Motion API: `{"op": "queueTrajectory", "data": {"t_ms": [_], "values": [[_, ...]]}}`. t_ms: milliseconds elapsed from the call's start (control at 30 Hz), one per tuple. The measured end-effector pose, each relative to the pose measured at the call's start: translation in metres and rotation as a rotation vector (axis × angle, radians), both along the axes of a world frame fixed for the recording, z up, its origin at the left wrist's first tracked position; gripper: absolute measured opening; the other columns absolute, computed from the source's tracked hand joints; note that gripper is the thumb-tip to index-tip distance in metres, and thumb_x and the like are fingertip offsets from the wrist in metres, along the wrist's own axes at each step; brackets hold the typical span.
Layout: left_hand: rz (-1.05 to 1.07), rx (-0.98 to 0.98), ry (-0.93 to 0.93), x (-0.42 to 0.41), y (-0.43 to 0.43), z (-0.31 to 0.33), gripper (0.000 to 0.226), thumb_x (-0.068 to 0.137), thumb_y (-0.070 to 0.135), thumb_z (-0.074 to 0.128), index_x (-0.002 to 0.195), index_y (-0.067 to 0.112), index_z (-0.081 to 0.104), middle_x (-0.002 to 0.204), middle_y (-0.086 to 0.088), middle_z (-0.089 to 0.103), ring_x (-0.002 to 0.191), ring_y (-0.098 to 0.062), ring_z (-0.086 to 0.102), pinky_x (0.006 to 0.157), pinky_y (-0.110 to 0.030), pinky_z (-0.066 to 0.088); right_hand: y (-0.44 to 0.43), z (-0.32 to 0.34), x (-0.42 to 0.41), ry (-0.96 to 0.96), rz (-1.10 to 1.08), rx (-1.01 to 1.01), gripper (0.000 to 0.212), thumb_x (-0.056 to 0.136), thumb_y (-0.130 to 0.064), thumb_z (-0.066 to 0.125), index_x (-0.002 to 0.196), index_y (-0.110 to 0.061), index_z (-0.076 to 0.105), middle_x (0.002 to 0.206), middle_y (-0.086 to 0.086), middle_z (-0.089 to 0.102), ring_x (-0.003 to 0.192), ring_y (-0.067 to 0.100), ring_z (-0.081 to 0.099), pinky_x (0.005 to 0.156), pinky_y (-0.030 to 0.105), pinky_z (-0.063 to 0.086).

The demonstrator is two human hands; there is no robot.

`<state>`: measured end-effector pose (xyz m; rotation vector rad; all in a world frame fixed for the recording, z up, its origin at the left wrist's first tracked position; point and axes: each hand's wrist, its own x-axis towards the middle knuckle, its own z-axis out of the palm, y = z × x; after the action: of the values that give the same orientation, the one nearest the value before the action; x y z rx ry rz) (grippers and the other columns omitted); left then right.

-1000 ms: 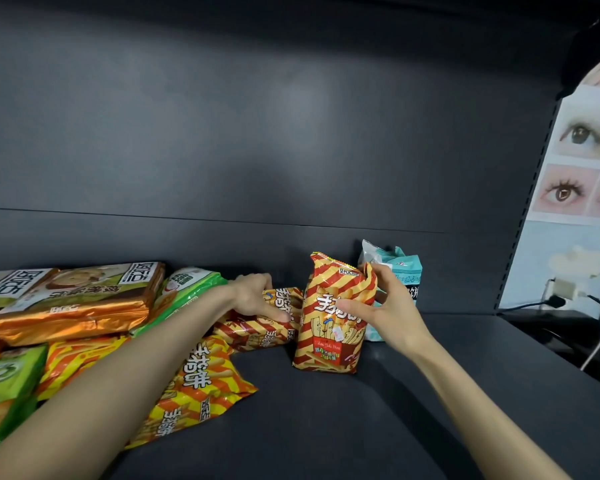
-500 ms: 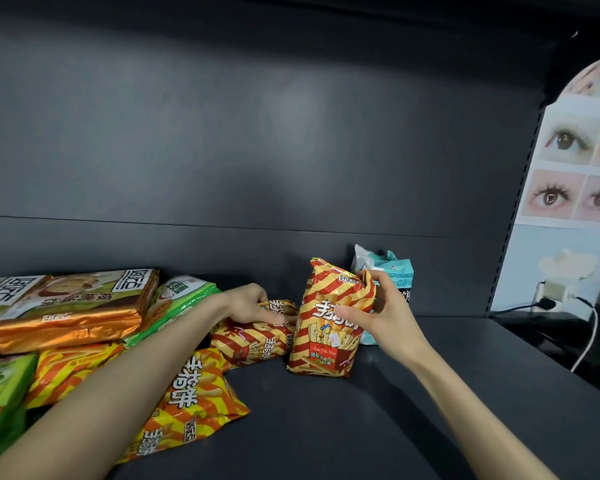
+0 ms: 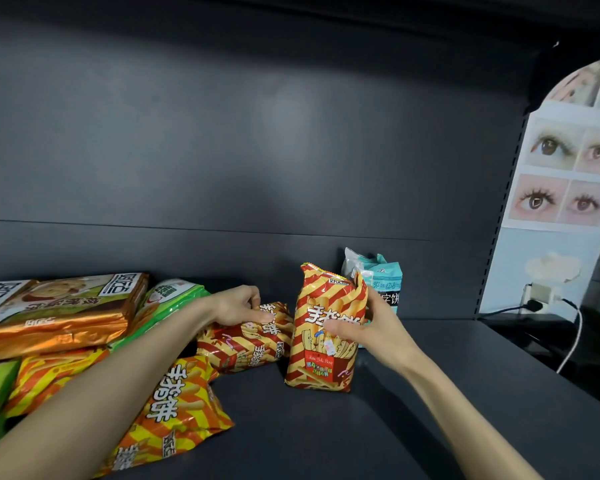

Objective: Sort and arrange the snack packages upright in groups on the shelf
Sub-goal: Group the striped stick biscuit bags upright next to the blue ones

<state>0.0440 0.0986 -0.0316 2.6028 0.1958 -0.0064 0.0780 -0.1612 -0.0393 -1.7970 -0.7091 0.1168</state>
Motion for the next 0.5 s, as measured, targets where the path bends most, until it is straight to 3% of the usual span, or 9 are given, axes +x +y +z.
{"op": "queueTrajectory", "data": {"t_ms": [100,200,267,333,400,500], "values": [[0.018,-0.084,-0.168,0.001,-0.002,-0.002,0.03,0.087,0.042,0.06,0.085,0.018,0.042,0.063,0.004,0.044,0.053,-0.007,0.038,0.047,-0.015,0.032,0.001,-0.006,-0.001,0.026,0.034,0.058,0.06,0.067,-0.042,0.075,0.118,-0.037,0.045,0.114,-0.013,0.064,0.102,0.009,0.064,0.085,0.027,0.054],[0.119,-0.122,-0.472,0.003,-0.01,0.0,0.03,0.088,0.036,0.061,0.089,0.012,0.043,0.07,0.004,0.046,0.064,-0.009,0.043,0.057,-0.023,0.035,0.001,-0.012,0.001,0.028,0.037,0.084,0.058,0.064,-0.051,0.072,0.116,-0.041,0.047,0.114,-0.014,0.065,0.105,0.009,0.064,0.091,0.035,0.054],[0.216,-0.194,-0.669,0.003,-0.016,0.001,0.025,0.09,0.027,0.06,0.094,0.01,0.042,0.079,0.003,0.052,0.074,-0.012,0.05,0.066,-0.028,0.041,0.001,-0.015,0.004,0.025,0.051,0.069,0.057,0.068,-0.04,0.077,0.117,-0.038,0.048,0.115,-0.011,0.065,0.106,0.01,0.063,0.092,0.035,0.053],[0.25,-0.338,-0.787,0.002,-0.019,0.004,0.017,0.092,0.012,0.056,0.098,0.01,0.04,0.08,0.0,0.058,0.077,-0.019,0.058,0.066,-0.032,0.05,0.002,-0.016,0.006,0.029,0.065,0.037,0.053,0.072,-0.026,0.079,0.114,-0.035,0.049,0.115,-0.009,0.065,0.107,0.01,0.063,0.092,0.034,0.053],[0.218,-0.394,-0.746,0.001,-0.022,0.005,0.018,0.093,0.005,0.053,0.104,0.01,0.041,0.08,-0.005,0.061,0.08,-0.024,0.061,0.065,-0.03,0.054,0.002,-0.016,0.009,0.026,0.061,0.005,0.051,0.072,-0.027,0.079,0.114,-0.034,0.05,0.116,-0.009,0.065,0.109,0.011,0.062,0.095,0.037,0.052],[0.234,-0.244,-0.583,0.002,-0.024,-0.005,0.031,0.094,0.02,0.054,0.121,0.007,0.044,0.1,-0.007,0.061,0.094,-0.02,0.057,0.082,-0.029,0.048,0.004,-0.02,0.01,0.028,0.049,-0.003,0.053,0.072,-0.034,0.078,0.117,-0.033,0.05,0.117,-0.011,0.065,0.11,0.011,0.061,0.096,0.041,0.051]]}}
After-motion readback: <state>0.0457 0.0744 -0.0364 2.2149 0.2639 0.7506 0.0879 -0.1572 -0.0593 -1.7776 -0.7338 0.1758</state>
